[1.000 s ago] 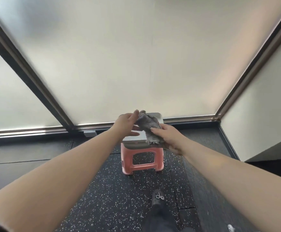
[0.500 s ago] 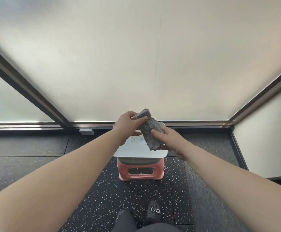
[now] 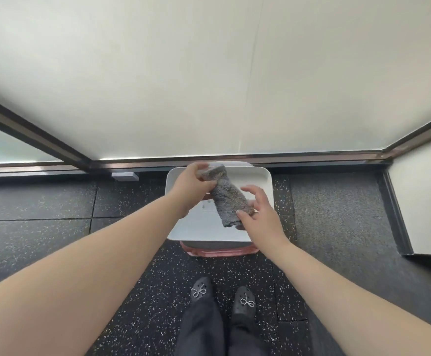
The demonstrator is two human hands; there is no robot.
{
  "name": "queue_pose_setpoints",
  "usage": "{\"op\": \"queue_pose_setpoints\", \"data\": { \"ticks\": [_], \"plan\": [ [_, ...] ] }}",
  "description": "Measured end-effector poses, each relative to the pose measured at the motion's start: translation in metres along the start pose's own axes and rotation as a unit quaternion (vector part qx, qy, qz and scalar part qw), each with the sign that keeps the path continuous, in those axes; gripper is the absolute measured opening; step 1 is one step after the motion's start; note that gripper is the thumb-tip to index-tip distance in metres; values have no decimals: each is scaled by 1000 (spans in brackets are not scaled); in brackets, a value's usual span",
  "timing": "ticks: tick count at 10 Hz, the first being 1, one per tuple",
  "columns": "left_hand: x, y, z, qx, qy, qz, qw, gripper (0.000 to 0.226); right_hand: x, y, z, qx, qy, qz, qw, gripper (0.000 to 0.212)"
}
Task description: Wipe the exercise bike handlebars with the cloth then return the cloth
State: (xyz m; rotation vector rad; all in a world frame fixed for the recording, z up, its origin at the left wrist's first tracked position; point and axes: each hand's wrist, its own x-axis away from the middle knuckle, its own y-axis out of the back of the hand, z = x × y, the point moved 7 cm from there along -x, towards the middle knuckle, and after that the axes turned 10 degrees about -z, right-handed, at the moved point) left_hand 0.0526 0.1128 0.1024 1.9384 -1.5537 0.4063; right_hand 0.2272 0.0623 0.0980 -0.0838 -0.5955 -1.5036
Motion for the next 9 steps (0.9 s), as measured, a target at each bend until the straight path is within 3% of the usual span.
{"op": "queue_pose_setpoints", "data": {
  "ticks": [1, 2, 5, 6, 7, 8, 9],
  "plan": [
    [-33, -1, 21, -79, -34, -25, 996, 35, -26, -19, -30, 94, 30, 15, 995, 31],
    [-65, -11, 42, -162, -66, -21, 984, 20, -47, -41, -63, 136, 16, 55, 989, 33],
    [-123, -30, 94, -217, -109, -13, 970, 38, -80, -78, -121, 263, 16, 129, 956, 44],
    [-118, -25, 96, -323, -228, -51, 917, 43, -77, -73, -123, 341, 75, 98, 932, 47],
    [-102, -31, 102, -423, -331, -4, 844, 50, -70, -75, -115, 397, 122, 90, 905, 50],
    [-102, -40, 120, -547, -301, 81, 777, 67, -67, -83, -123, 469, 114, 134, 865, 55],
    [-103, -37, 122, -586, -240, 99, 768, 73, -64, -78, -130, 502, 82, 154, 847, 62]
  ]
}}
